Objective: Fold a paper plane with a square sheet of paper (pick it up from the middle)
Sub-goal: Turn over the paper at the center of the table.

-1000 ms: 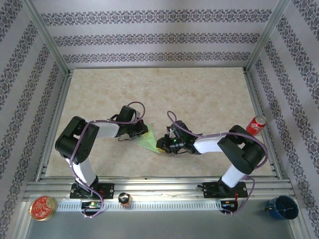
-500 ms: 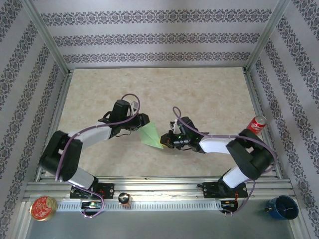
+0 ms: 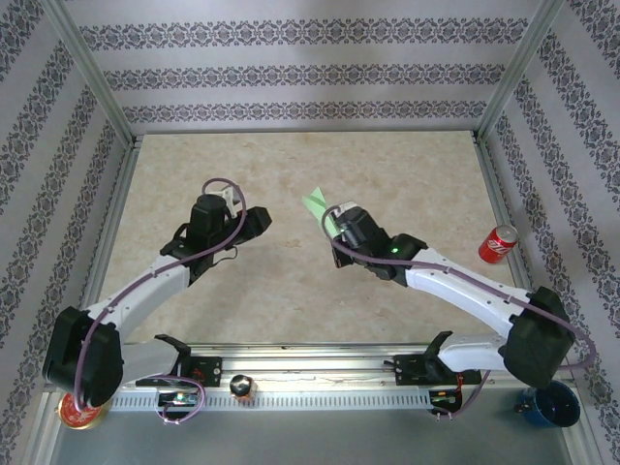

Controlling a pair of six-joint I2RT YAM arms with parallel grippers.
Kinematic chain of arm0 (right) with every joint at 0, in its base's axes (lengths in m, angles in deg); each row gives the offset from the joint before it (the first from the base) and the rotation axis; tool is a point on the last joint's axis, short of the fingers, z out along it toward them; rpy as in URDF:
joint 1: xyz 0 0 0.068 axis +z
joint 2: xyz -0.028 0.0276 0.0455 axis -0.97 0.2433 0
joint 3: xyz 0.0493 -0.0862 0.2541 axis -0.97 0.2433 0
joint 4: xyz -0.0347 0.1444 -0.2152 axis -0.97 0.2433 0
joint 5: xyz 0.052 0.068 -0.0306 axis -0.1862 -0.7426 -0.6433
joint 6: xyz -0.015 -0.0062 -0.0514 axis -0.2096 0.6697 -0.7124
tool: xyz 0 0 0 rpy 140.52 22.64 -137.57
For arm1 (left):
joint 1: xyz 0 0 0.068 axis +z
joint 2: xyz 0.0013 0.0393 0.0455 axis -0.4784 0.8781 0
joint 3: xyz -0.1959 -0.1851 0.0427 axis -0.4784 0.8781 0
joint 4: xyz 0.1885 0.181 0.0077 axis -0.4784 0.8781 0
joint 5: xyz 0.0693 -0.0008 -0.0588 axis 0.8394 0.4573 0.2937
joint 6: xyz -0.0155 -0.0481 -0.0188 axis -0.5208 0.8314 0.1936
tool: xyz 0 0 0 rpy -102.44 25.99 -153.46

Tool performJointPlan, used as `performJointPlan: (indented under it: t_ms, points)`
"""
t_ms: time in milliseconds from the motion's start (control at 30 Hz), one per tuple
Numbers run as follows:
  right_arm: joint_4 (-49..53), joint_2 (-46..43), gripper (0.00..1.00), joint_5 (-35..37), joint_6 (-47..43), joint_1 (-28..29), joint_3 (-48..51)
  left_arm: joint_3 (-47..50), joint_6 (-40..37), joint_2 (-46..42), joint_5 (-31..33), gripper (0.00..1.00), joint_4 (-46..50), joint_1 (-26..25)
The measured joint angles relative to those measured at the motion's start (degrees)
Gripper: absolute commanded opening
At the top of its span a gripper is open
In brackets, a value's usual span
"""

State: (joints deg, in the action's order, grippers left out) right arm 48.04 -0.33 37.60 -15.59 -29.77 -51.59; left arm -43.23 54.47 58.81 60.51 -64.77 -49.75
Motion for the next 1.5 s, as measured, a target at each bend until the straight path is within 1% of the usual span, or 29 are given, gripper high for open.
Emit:
performJointPlan:
  t_ms: [67,200,267,333,400,500,600,667,767,867,933,1000,1067,1133,1200,1267,1333,1400,1500]
  points:
    - [3.1,2.78,0.0,7.41,-3.48,1.97,-1.44,0.94,0.02,-1.7,1.75,0.44,0.66,0.46]
    - [6.14,7.39,0.0,17.68,-6.99,4.42,-1.49,3.21,0.11,-5.42,4.87,0.46,1.79,1.4]
    - [6.23,8.81,0.0,21.9,-8.9,6.8,-1.03,4.17,0.13,-7.41,6.64,0.47,3.21,1.88]
    - [6.23,9.79,0.0,23.04,-10.05,9.07,-0.87,4.98,0.17,-9.14,8.22,0.48,4.11,2.25]
    - [6.6,11.37,0.0,21.68,-10.38,10.73,-1.25,5.68,0.31,-10.45,9.49,0.5,4.94,2.58]
    - [7.52,15.08,0.01,16.76,-10.49,12.44,-2.97,6.16,0.55,-10.95,10.62,0.51,5.95,2.99]
    - [8.7,19.1,0.06,10.56,-10.29,13.77,-5.42,6.19,0.57,-10.64,10.84,0.51,6.64,3.3]
    - [8.63,20.68,0.16,3.72,-9.66,14.12,-6.54,6.19,0.57,-10.32,10.93,0.51,6.84,3.3]
    - [7.48,20.37,0.29,-6.99,-8.13,13.97,-6.64,6.19,0.59,-9.86,10.88,0.51,7.02,3.32]
    - [5.49,19.06,0.32,-16.33,-6.08,12.94,-6.62,6.19,0.72,-9.18,10.71,0.51,7.1,3.37]
    - [2.67,17.38,0.32,-21.16,-4.11,11.06,-5.88,6.19,0.79,-8.59,10.34,0.5,7.08,3.54]
    - [-1.79,14.78,0.31,-25.59,-0.87,7.45,-3.28,6.12,0.96,-7.76,9.55,0.49,7.08,3.67]
    - [-7.41,12.46,0.23,-30.27,3.89,2.05,0.94,5.81,1.14,-6.4,8.17,0.41,7.08,3.67]
    - [-12.81,11.89,0.18,-34.42,8.59,-2.62,4.9,5.44,1.38,-4.81,6.38,0.35,6.91,3.67]
    - [-17.18,12.96,0.15,-38.29,13.0,-5.57,8.04,5.2,1.49,-3.02,3.96,0.29,6.38,3.67]
    - [-19.63,15.06,0.11,-42.03,15.58,-5.55,8.79,5.07,1.7,-1.09,1.6,0.23,5.51,3.67]
    - [-22.05,17.92,0.11,-45.11,17.53,-5.05,8.5,4.98,1.95,1.01,-0.57,0.18,4.61,3.67]
    - [-23.85,21.33,0.1,-47.5,19.32,-4.74,7.89,4.7,2.32,3.26,-2.84,0.17,3.96,3.67]
    - [-25.55,25.14,0.1,-49.07,20.98,-4.48,7.26,4.2,2.78,5.46,-5.44,0.16,3.1,3.67]
